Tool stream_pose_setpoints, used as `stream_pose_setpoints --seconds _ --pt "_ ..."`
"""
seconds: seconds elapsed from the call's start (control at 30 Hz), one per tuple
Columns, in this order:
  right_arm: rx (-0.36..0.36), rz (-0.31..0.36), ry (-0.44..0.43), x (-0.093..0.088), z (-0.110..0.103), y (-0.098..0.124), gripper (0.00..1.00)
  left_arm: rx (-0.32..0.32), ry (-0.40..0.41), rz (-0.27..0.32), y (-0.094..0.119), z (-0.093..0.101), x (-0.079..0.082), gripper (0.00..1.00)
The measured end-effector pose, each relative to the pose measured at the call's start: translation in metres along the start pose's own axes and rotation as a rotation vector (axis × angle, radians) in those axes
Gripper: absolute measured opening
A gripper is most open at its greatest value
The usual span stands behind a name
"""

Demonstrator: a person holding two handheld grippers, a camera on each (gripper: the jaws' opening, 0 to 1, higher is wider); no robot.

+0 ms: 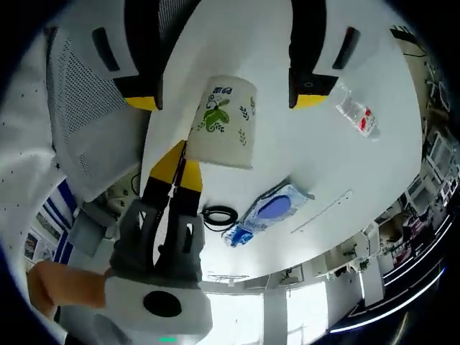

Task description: Arrange the tabletop items into an orderly group along one side of the table until the central work area is clear of visible clutter.

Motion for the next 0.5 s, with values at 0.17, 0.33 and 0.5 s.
stream_pose_setpoints --seconds 0.17,0.33,0.5 --pt "0.01 -0.003 0.028 0.004 -0.004 0.005 0.0 -0.019 -0.05 -0.004 -0.006 0.002 0.004 0.71" --pt "0.008 -0.012 0.071 0.009 -0.007 0.012 0.0 -0.03 -0.123 -0.006 -0.012 0.002 0.007 0.7" --pt "0.006 -0.003 0.084 0.014 -0.008 0.017 0.0 -0.033 -0.14 0.037 -0.013 0.001 0.014 0.67"
Point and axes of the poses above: the point that each gripper's makers call its tool centre point, and the gripper's own axes: y roughly backward along the fingers, z roughly to its right, x roughly out of its top, the point moved 10 cm from there along y, roughly backward along the fingers, and after that the axes turned 4 degrees about -y, right-handed, at the moved point
